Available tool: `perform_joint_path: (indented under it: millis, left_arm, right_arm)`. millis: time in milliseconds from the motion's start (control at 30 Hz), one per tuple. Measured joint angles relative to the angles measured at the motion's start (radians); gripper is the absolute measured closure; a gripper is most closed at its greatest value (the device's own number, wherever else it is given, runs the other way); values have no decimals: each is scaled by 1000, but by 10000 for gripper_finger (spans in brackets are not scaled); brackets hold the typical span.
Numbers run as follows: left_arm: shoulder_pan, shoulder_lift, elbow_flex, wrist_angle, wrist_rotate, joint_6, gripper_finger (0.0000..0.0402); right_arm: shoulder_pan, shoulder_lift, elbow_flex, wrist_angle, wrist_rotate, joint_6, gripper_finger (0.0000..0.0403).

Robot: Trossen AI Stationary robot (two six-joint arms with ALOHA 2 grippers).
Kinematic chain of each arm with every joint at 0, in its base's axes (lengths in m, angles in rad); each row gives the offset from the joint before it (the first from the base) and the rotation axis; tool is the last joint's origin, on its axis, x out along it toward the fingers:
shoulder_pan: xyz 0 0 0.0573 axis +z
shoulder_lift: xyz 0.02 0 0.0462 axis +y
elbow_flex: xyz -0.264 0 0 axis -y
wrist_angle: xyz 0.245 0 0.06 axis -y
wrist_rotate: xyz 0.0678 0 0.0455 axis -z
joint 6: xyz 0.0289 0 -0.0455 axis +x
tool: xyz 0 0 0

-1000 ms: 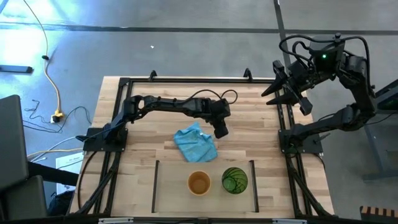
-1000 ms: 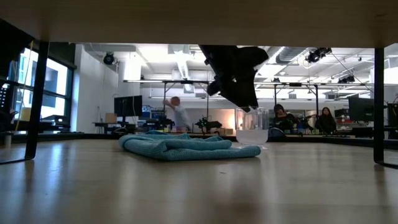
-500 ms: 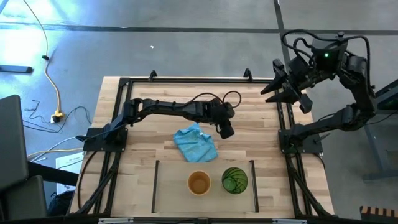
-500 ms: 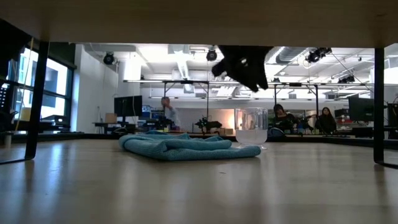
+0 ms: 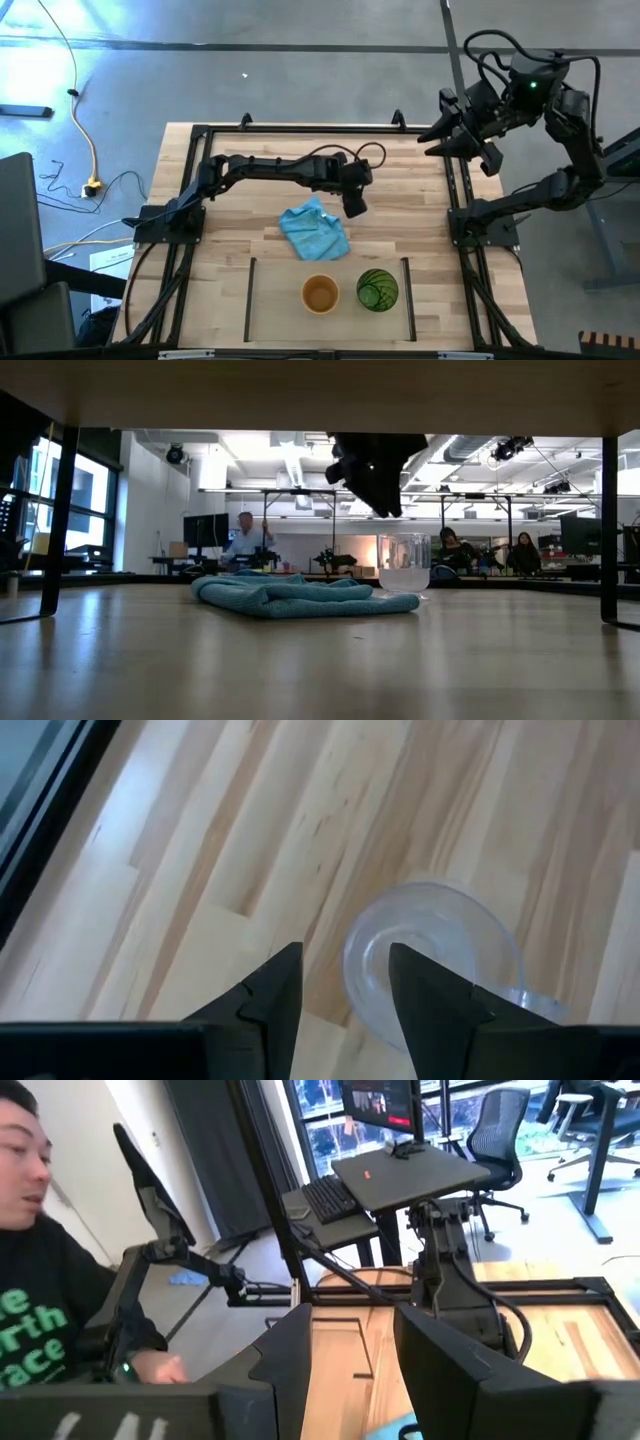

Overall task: Stack small to large cups/mugs on shelf
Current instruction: Put the transparent mug on the shelf

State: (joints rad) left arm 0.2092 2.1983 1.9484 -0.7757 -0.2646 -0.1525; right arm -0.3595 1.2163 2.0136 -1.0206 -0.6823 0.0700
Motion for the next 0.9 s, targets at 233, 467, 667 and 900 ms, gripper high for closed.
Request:
perform_joint_path:
  millis: [233,467,667,900]
  left_arm:
    - [0,0,0,-37,-3,86,263]
    - [0,0,0,-44,26,144,263]
    - [0,0,0,-77,92,203,263]
    - [0,0,35,-135,76,261,263]
  right_arm:
    - [0,3,0,64,5,46,268]
    - [0,12,1,68,3,19,268]
    - [0,13,1,32,-52,-79,268]
    - [8,6,1,-136,-79,-207,268]
